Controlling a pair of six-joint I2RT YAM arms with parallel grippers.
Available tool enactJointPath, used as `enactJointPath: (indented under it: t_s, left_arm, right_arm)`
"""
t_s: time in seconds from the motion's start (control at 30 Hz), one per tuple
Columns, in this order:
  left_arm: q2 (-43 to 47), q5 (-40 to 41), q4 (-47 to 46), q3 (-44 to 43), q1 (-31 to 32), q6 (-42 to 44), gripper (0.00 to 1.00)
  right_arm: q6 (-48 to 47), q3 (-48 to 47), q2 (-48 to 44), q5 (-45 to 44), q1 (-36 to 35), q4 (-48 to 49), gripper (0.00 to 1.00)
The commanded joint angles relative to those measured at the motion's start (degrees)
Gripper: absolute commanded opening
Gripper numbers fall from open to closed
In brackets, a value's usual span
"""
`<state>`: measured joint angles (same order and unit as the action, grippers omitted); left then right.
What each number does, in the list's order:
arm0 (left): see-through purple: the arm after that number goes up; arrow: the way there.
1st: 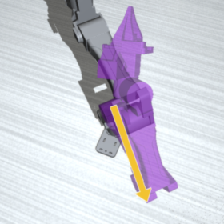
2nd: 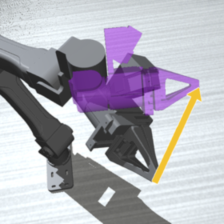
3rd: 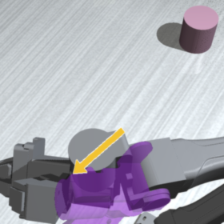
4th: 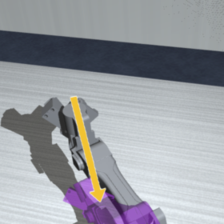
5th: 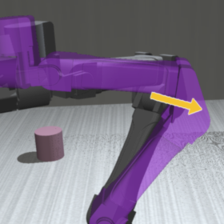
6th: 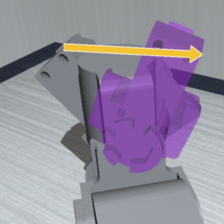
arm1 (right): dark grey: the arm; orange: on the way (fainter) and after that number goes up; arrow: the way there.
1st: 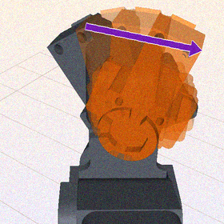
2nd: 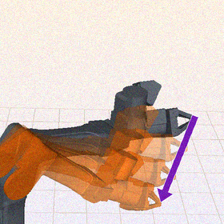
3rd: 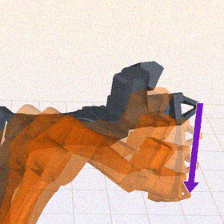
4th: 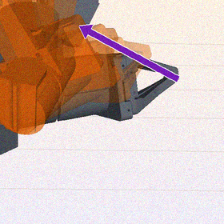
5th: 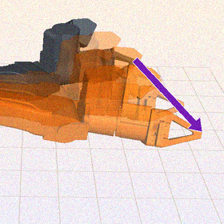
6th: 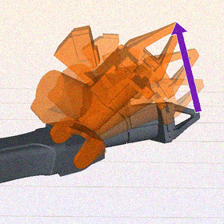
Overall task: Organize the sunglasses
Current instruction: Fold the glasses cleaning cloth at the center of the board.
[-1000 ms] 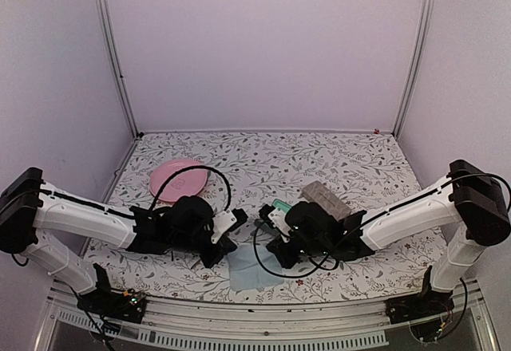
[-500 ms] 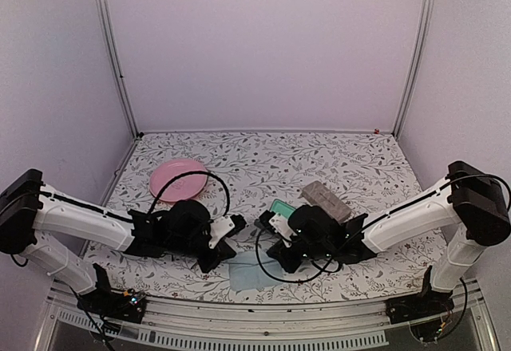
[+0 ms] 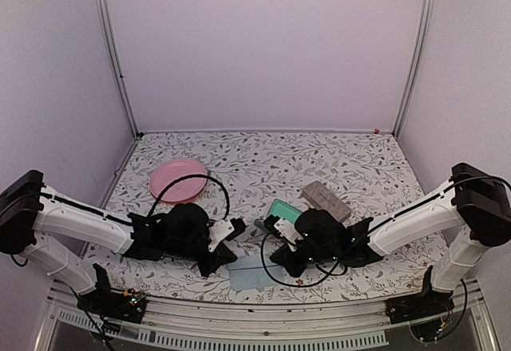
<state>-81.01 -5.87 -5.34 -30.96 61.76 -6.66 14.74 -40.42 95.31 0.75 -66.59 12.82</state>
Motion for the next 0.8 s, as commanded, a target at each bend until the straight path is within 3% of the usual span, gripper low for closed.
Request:
enactJointPath:
  t_s: [0.0, 0.77]
  left_arm:
    - [0.1, -0.9, -1.9, 0.7, 1.5, -0.8, 0.00]
    - [-1.9, 0.4, -2.5, 2.3, 4.9, -3.2, 0.00]
  right_arm:
    - [1.1, 1.4, -1.6, 1.2, -0.1, 1.8, 0.09]
    - [3.3, 2.7, -0.8, 1.6, -2.9, 2.3, 0.10]
